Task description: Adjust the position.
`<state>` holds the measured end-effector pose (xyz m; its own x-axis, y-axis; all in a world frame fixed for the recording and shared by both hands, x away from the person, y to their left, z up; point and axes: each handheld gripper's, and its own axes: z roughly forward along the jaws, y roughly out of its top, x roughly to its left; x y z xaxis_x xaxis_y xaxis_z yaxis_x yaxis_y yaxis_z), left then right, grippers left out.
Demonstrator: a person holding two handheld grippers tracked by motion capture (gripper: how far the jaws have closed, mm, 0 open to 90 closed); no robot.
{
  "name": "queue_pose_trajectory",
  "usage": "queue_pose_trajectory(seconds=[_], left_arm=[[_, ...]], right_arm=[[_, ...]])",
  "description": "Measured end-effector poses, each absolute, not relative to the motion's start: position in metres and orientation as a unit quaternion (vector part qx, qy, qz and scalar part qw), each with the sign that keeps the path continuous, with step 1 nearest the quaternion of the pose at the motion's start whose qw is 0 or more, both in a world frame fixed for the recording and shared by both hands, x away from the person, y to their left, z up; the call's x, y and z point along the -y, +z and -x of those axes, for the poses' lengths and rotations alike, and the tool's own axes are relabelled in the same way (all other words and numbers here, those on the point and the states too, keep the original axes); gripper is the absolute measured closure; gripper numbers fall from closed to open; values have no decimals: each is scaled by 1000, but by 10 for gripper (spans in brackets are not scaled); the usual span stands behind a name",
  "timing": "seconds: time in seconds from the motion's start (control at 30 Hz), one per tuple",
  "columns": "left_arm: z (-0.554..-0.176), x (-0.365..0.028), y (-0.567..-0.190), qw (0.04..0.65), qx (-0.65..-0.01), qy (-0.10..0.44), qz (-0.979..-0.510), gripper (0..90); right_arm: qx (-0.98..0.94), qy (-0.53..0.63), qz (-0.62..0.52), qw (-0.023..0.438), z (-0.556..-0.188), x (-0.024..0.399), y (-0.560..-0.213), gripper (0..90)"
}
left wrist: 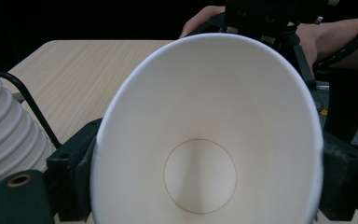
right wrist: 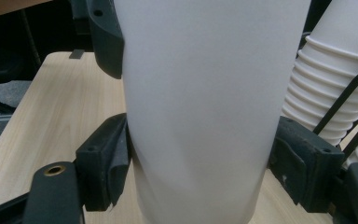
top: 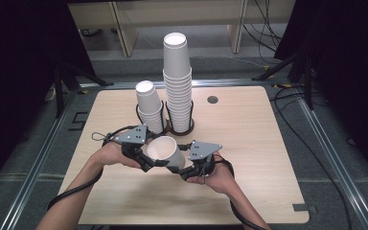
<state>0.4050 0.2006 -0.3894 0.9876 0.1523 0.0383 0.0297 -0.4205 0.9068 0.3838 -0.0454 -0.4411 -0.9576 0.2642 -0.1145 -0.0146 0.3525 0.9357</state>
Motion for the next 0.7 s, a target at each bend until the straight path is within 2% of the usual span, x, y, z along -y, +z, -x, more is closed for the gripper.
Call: queue_pose_trajectory(seconds=[0.23, 0.3, 0.5, 0.7], left_arm=[[-403, -200, -388, 526, -52, 70, -846, 153], [-402, -201, -386, 520, -55, 75, -849, 154], [-400, -205, -382, 502, -64, 94, -857, 151], [-398, -212, -380, 495, -100, 114, -856, 151]], right_arm=[[-816, 560, -79, 118, -385, 45, -441, 235], [-818, 556, -89, 116, -386, 44, -441, 155], [-816, 555, -108, 123, -384, 48, -441, 151], [-813, 557, -114, 124, -381, 57, -441, 151]])
